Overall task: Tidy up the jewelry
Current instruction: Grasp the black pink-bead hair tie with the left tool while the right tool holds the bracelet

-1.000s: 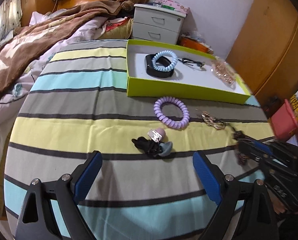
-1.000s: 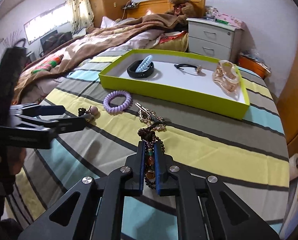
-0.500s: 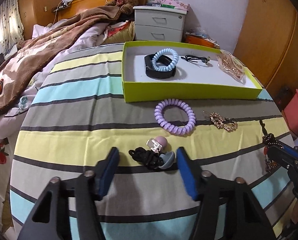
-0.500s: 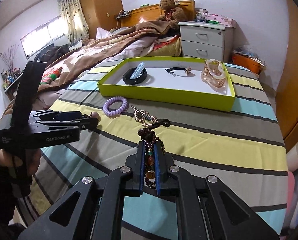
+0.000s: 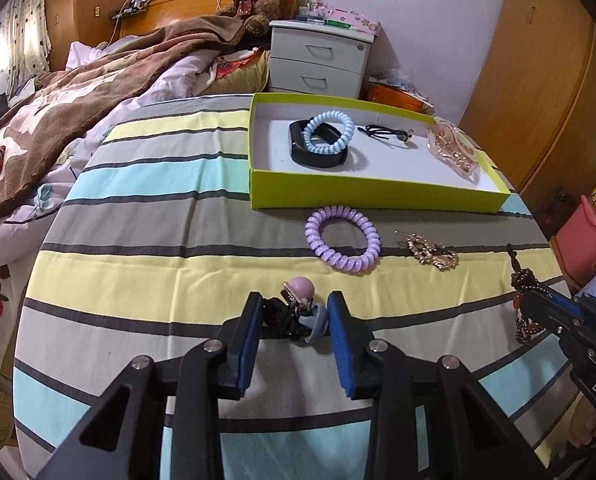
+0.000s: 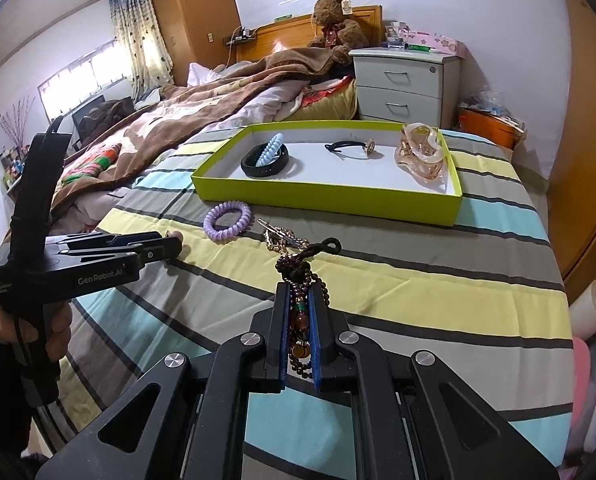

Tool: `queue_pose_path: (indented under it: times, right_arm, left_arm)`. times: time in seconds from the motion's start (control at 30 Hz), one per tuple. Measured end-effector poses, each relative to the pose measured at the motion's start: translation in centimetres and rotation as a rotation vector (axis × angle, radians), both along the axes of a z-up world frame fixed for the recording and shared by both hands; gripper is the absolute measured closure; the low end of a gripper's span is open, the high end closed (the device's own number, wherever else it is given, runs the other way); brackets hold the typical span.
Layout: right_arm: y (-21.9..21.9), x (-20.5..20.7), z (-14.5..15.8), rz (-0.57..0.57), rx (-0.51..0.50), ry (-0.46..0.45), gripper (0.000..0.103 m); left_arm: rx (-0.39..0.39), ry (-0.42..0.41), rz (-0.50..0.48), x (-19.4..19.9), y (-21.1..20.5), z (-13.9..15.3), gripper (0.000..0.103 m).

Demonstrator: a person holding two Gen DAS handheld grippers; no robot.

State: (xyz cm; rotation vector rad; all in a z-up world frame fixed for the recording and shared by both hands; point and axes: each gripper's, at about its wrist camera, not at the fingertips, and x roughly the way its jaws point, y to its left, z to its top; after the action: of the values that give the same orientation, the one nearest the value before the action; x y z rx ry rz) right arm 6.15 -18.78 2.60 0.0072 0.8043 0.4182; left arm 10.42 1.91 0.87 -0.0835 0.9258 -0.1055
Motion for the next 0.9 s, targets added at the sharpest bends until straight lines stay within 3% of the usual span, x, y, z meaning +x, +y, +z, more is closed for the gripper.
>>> queue_pose_path:
  times: [0.07,0.3,0.4,0.53,0.7,0.83,0.9]
  right_arm:
    - [0.0,-0.1,0.1,0.0,0.002,-0.003,0.095]
    - [0.1,-0.2,0.0,-0.001,0.001,-0.002,0.095]
    - [0.1,-0.2,0.1,-0.001,0.004,-0.004,0.095]
    - [0.0,-0.2,0.1,-0.006,0.009,-0.005,0.095]
    - [-0.2,-0.2,0.1,-0.01,0.016,-0.005,0.095]
    - [-0.2,-0.2,0.0,-0.009,0.016,-0.004,0.095]
    - [-0.2,-0.3,0.0,-0.009,0.017,-0.004,0.095]
  left_arm:
    - [-0.007,-0.011,-0.004,-0.2,0.0,0.3,0.079]
    - [0.009,-0.008,-0.029,-0.3,-0.4,0.2,0.078]
    - [0.015,-0.001,-0.018,-0.2,-0.4,0.3,0.076]
    - [0.064,0.03,-0.039,-0.1,-1.0,-0.5,0.059]
    - [0.081,0.03,-0.046,-0.5,-1.6,-0.9,0.059]
    - [0.091,0.029,-0.024,-0.6,-1.3,-0.8,0.072]
    - [0.096,0.024,-0.024,-0.8,-1.2,-0.9,0.072]
